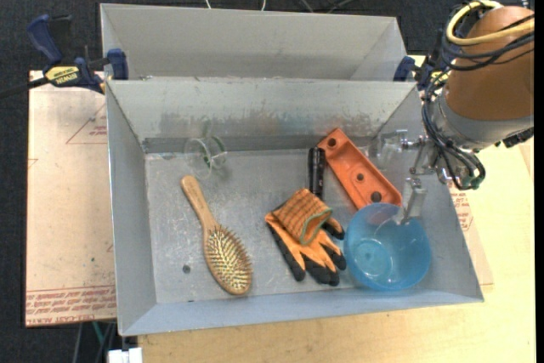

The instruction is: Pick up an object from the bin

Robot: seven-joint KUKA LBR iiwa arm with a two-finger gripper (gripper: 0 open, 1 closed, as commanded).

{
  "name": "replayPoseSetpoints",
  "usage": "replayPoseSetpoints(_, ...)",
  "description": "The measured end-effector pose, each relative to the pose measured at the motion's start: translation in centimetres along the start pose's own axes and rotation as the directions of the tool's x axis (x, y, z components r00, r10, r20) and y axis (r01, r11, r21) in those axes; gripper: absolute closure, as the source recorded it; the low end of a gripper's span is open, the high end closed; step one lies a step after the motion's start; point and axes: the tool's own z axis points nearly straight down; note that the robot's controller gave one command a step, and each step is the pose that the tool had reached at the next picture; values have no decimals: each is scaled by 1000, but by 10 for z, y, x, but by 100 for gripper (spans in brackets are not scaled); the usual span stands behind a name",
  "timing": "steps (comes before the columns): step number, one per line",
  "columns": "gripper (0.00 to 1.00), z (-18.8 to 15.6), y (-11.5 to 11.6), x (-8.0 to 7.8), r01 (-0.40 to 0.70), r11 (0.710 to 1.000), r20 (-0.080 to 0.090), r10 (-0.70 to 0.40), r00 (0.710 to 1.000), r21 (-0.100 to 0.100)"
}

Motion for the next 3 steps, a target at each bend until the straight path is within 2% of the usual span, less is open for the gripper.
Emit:
replayPoseSetpoints(1,0,-4,1,-2,4,1000,8,-4,1000,1)
replayPoseSetpoints(2,0,138,-11,-59,-43,999,13,43,999,0)
replayPoseSetpoints(3,0,132,-10,-54,-65,998,12,65,998,0)
